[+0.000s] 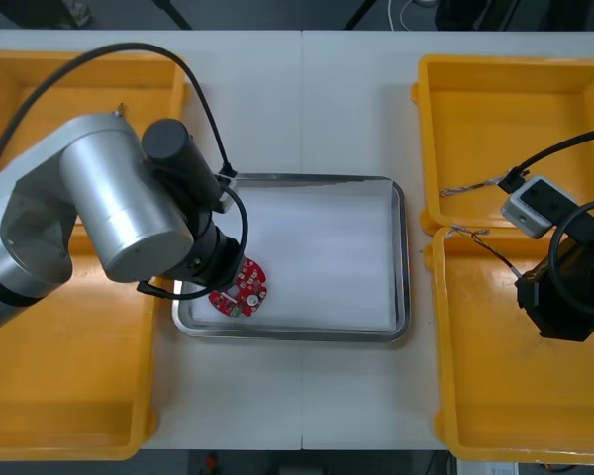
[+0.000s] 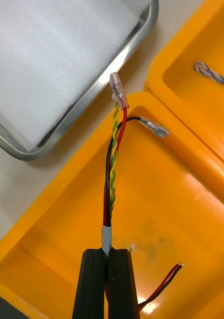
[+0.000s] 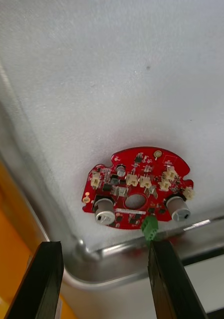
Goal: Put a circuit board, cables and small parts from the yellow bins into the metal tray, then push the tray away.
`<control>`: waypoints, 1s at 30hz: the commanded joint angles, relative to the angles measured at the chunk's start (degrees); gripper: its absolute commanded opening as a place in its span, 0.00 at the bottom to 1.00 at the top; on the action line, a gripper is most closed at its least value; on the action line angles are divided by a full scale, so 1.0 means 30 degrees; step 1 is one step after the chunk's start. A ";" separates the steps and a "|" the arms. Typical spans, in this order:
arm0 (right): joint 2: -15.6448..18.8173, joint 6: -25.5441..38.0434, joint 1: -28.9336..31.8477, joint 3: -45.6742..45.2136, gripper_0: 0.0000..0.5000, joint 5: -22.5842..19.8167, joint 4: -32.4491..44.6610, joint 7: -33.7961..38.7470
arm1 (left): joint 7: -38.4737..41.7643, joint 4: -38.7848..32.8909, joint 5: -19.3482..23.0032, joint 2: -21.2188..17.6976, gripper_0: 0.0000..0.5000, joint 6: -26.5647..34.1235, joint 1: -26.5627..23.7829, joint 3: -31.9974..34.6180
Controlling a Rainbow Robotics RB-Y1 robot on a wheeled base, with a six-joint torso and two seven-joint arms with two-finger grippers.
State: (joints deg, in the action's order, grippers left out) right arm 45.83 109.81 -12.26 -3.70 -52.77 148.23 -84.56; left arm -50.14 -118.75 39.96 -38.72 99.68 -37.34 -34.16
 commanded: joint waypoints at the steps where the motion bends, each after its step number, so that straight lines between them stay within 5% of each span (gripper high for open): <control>1: 0.1072 0.0064 -0.2535 0.2199 0.00 -0.0340 0.0590 0.0444 | 0.0365 -0.1932 0.1708 0.0104 1.00 0.2106 -0.0765 0.3564; 10: 0.0837 0.0064 -0.7018 0.7092 0.00 0.0246 0.0511 0.0649 | -0.1159 -0.2020 0.3202 -0.1360 1.00 0.3441 -0.0765 0.8046; 15: -0.0628 0.0064 -0.9449 0.9699 0.00 0.0598 -0.0983 0.0590 | -0.2741 -0.0350 0.3114 -0.2239 1.00 0.3441 -0.0795 0.9482; 24: -0.3587 0.0064 -1.1471 1.2746 0.00 0.2678 -0.4000 0.0209 | -0.5700 0.3518 0.3026 -0.3001 1.00 0.2575 -0.1732 1.0390; 30: -0.3938 0.0064 -1.2028 1.4680 0.00 0.4142 -0.5612 -0.0347 | -0.7721 0.6213 0.3143 -0.3030 1.00 0.1784 -0.3226 1.0361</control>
State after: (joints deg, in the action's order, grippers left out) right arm 34.76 109.84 -45.64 36.61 -42.47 132.53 -84.25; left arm -69.49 -102.87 48.88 -45.50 106.80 -42.02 -4.33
